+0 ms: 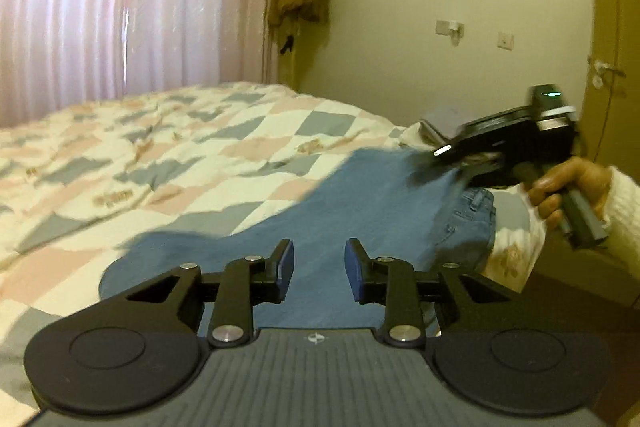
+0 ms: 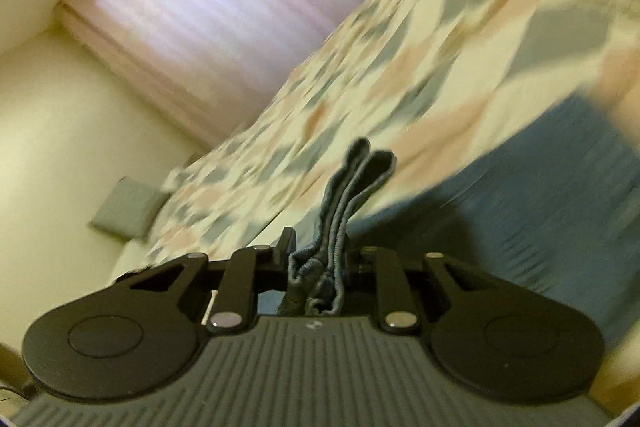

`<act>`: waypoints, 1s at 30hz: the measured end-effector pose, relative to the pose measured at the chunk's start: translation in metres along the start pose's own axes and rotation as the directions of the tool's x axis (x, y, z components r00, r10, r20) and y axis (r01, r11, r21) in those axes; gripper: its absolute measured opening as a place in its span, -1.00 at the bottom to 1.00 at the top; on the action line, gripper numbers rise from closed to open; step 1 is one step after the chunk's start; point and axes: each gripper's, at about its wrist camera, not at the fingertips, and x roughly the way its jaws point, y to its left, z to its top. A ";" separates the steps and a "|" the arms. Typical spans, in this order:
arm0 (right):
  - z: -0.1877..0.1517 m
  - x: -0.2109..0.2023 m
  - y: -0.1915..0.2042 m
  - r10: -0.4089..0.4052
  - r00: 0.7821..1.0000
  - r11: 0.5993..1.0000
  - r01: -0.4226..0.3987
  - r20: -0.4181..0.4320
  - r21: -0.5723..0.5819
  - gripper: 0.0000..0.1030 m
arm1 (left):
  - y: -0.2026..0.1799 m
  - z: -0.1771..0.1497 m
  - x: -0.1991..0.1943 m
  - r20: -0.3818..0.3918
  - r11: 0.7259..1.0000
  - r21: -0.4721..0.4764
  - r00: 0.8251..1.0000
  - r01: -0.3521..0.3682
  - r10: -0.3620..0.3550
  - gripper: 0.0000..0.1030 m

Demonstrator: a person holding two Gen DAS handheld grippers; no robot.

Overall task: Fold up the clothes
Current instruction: 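Fold the jeans hem over onto the waistband with both grippers and release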

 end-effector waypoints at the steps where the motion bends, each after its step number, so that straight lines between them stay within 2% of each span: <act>1: 0.009 -0.011 -0.010 -0.037 0.999 0.999 0.037 0.019 -0.002 -0.64 | 0.003 0.000 0.015 -0.019 1.000 -0.020 1.000 -0.002 0.001 -0.40; 4: 0.019 -0.030 -0.049 -0.144 0.989 0.989 0.143 0.041 0.026 -0.64 | 0.004 -0.006 0.067 -0.115 0.998 -0.059 0.993 -0.015 0.008 -0.41; 7: 0.011 -0.028 -0.084 -0.195 0.981 0.977 0.193 0.014 0.090 -0.64 | 0.003 -0.013 0.108 -0.211 0.997 -0.074 0.977 -0.030 0.014 -0.41; 9: 0.006 -0.028 -0.096 -0.187 0.982 0.977 0.184 0.021 0.105 -0.65 | 0.001 -0.011 0.114 -0.221 0.998 -0.059 0.975 -0.029 0.015 -0.41; 13: 0.013 -0.043 -0.087 -0.173 0.981 0.985 0.170 0.086 0.044 -0.66 | -0.002 -0.006 0.118 -0.222 0.999 -0.022 0.975 -0.024 0.018 -0.41; 17: 0.020 -0.053 -0.086 -0.204 0.973 0.979 0.203 0.112 0.021 -0.66 | -0.005 -0.002 0.125 -0.233 1.000 0.011 0.972 -0.021 0.023 -0.41; 20: 0.010 -0.042 -0.094 -0.316 0.947 0.948 0.318 0.063 -0.025 -0.67 | -0.005 -0.002 0.133 -0.254 0.999 0.030 0.966 -0.029 0.036 -0.41; 23: 0.003 -0.042 -0.092 -0.355 0.930 0.934 0.358 0.096 -0.016 -0.69 | -0.006 -0.001 0.138 -0.278 0.998 0.050 0.959 -0.044 0.056 -0.41; 27: 0.006 -0.047 -0.070 -0.399 0.899 0.903 0.419 0.180 -0.092 -0.69 | -0.002 0.005 0.134 -0.282 0.995 0.080 0.956 -0.067 0.087 -0.41; 29: 0.006 -0.042 -0.069 -0.434 0.888 0.885 0.452 0.151 -0.113 -0.69 | 0.000 0.007 0.134 -0.284 0.993 0.095 0.954 -0.071 0.095 -0.40; 30: 0.005 -0.038 -0.071 -0.466 0.875 0.867 0.481 0.132 -0.130 -0.68 | 0.000 0.006 0.138 -0.299 0.992 0.104 0.949 -0.076 0.104 -0.40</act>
